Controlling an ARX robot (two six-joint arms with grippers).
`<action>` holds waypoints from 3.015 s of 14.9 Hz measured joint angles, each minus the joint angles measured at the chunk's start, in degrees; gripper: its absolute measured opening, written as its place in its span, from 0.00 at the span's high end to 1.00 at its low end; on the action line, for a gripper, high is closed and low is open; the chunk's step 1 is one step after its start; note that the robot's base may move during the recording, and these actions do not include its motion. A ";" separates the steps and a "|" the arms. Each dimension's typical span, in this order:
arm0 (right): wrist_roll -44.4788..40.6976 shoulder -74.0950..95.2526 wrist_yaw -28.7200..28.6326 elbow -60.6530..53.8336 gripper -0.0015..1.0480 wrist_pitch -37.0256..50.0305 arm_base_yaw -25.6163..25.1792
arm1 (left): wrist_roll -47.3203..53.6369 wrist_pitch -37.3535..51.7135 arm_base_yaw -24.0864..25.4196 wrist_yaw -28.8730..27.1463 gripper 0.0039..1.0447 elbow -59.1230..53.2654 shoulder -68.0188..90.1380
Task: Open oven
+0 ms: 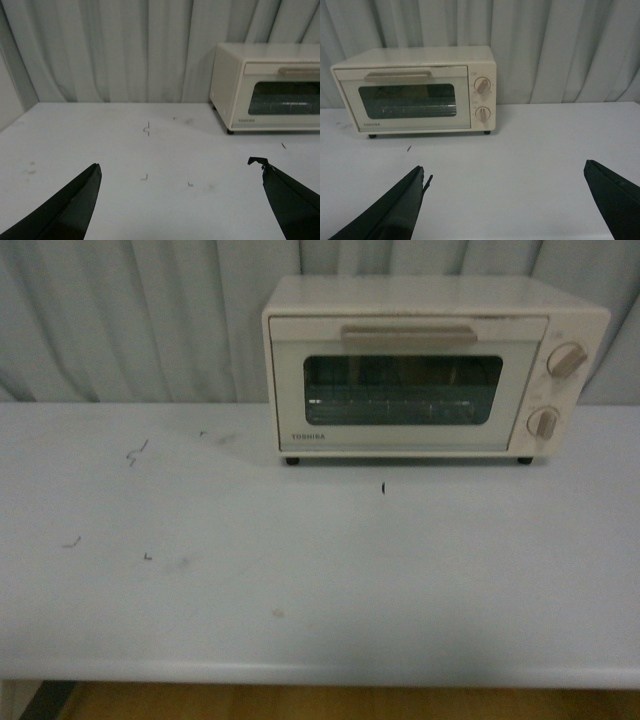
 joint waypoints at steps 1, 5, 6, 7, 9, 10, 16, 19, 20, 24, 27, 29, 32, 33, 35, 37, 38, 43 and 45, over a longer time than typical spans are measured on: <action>0.02 0.02 0.00 0.00 0.06 0.00 0.00 | 0.04 0.02 0.00 0.07 0.06 0.00 0.00; 0.02 0.07 0.04 0.00 0.06 -0.15 0.00 | 0.02 -0.02 0.00 0.04 0.06 0.02 0.00; 0.00 0.07 0.02 0.00 0.06 -0.15 0.00 | 0.02 0.00 0.00 0.04 0.06 0.02 0.00; 0.00 0.07 0.02 0.00 0.06 -0.17 0.00 | 0.04 -0.09 0.00 0.07 0.06 0.02 0.00; 0.02 0.07 0.02 0.00 0.06 -0.15 0.00 | 0.02 -0.04 0.00 0.04 0.06 0.02 0.00; 0.00 0.07 0.02 0.00 0.06 -0.15 0.00 | 0.02 -0.02 0.00 0.02 0.06 0.02 0.00; 0.00 0.07 0.02 0.00 0.06 -0.15 0.00 | 0.02 -0.07 0.00 0.04 0.06 0.02 0.00; 0.02 0.07 0.02 0.00 0.06 -0.15 0.00 | 0.02 -0.07 0.00 0.04 0.06 0.02 0.00; 0.00 0.07 0.02 0.00 0.06 -0.13 0.00 | 0.02 -0.04 0.00 0.04 0.06 0.02 0.00; 0.00 0.07 0.02 0.00 0.06 -0.17 0.00 | 0.02 -0.04 0.00 0.04 0.06 0.02 0.00; 0.00 0.07 0.02 0.00 0.06 -0.02 0.00 | 0.02 -0.04 0.00 0.04 0.06 0.02 0.00; 0.02 0.07 0.02 0.00 0.06 -0.26 0.00 | 0.02 -0.09 0.00 0.04 0.06 0.02 0.00; 0.02 0.07 0.02 0.00 0.06 -0.15 0.00 | 0.02 -0.07 0.00 0.04 0.06 0.02 0.00; 0.00 0.07 0.02 0.00 0.06 -0.15 0.00 | 0.02 -0.07 0.00 0.04 0.06 0.02 0.00; 0.02 0.07 0.02 0.00 0.06 -0.15 0.00 | 0.02 -0.07 0.00 0.04 0.06 0.02 0.00; 0.02 0.07 0.02 0.00 0.06 -0.15 0.00 | 0.02 -0.07 0.00 0.04 0.06 0.02 0.00; 0.00 0.07 0.02 0.00 0.06 -0.15 0.00 | 0.04 -0.07 0.00 0.04 0.06 0.02 0.00; 0.02 0.07 0.02 0.00 0.06 -0.15 0.00 | 0.02 -0.07 0.00 0.04 0.06 0.02 0.00; 0.02 0.07 0.02 0.00 0.06 -0.15 0.00 | -0.15 -0.48 0.02 0.24 0.06 0.04 0.09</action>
